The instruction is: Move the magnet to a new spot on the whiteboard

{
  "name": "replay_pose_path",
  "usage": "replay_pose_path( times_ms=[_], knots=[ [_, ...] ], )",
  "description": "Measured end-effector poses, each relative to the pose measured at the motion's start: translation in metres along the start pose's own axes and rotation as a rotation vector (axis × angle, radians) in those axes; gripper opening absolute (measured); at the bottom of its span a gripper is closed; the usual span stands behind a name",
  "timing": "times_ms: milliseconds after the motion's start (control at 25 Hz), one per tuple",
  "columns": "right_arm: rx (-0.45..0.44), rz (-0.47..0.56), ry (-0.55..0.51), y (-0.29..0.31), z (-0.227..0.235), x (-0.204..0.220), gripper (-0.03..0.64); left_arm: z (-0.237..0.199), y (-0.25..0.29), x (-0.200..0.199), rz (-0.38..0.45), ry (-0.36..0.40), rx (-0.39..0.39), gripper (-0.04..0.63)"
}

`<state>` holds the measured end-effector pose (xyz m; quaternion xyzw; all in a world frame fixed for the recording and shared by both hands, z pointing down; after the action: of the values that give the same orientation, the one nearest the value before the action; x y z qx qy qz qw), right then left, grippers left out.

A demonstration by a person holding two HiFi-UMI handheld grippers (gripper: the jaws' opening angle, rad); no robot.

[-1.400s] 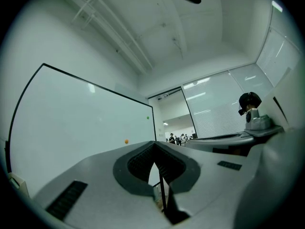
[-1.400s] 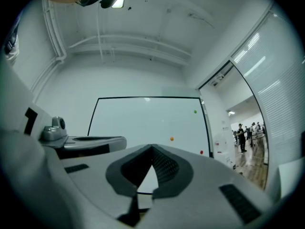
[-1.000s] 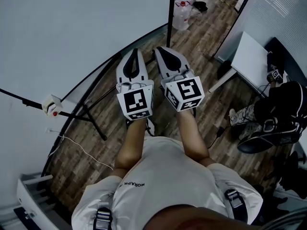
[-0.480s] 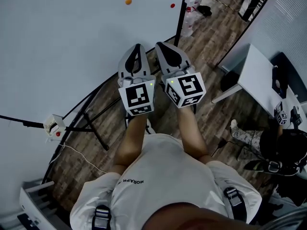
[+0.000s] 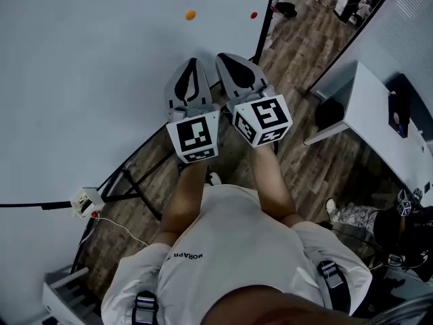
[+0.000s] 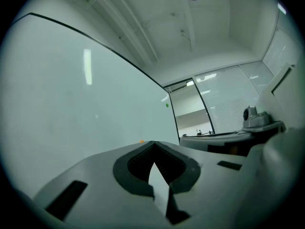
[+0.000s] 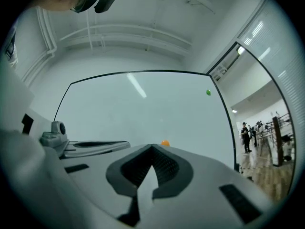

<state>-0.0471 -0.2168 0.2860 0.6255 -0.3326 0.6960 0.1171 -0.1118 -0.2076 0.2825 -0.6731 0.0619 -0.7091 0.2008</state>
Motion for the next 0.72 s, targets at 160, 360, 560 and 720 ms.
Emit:
replay_pose_path(
  times_ms=[160, 360, 560, 720],
  knots=[
    [0.023, 0.007, -0.010, 0.011, 0.006, 0.002, 0.014, -0.009, 0.015, 0.004, 0.006, -0.005, 0.022, 0.003],
    [0.026, -0.001, -0.021, 0.020, 0.015, 0.011, 0.014, -0.015, 0.025, 0.015, 0.004, -0.015, 0.017, 0.003],
    [0.008, -0.010, -0.023, 0.024, 0.024, 0.013, 0.014, -0.012, 0.029, 0.020, -0.006, -0.013, -0.005, 0.003],
    [-0.005, -0.019, -0.024, 0.027, 0.026, 0.016, 0.014, -0.016, 0.031, 0.021, -0.007, -0.018, -0.028, 0.003]
  ],
)
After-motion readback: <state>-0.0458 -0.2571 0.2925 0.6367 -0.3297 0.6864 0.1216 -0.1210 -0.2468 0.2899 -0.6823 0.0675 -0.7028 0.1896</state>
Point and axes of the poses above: the fingertips, and each gripper's own axes: y forward along the fingers, z to its right, x out of its underside, the point moved 1 cm from there along -y, backward along the fingers, and after that the axes turned 9 degrees about z, right-handed, at the moved point
